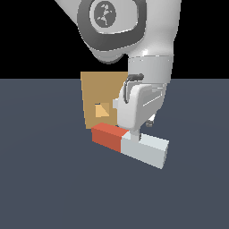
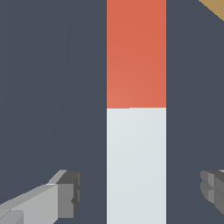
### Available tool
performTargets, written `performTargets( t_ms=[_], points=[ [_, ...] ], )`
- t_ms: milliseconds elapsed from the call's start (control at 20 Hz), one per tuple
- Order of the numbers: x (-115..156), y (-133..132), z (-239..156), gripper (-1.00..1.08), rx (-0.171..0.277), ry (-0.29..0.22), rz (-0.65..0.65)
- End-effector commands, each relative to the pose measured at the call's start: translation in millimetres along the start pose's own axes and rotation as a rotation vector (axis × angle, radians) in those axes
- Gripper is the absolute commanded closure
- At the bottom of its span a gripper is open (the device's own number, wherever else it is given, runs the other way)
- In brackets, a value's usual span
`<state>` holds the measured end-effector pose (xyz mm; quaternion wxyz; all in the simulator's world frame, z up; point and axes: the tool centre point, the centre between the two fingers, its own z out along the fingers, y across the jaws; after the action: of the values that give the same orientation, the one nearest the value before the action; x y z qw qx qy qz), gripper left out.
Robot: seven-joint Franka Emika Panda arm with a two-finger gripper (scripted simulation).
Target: Insert the peg into the horizontal hole in a box.
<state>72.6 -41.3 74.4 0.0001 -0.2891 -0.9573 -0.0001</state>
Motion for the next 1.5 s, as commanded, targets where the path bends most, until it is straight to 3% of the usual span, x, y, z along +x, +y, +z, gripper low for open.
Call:
performTargets(
  t_ms=[0,500,800,850,1450],
  points=[
    [-0.1,-0.2,1.5,-0.92,0.000,0.000,0.000],
    [1.1,-0.5,44.2,-0.92,0.000,0.000,-0.002],
    [-0.2,0.3,49.9,-0.92,0.000,0.000,-0.002],
    [-0.2,0.3,49.9,1.08,0.000,0.000,-0.002],
    [0.7,0.1,50.0,1.08,0.000,0.001,0.001]
  ],
)
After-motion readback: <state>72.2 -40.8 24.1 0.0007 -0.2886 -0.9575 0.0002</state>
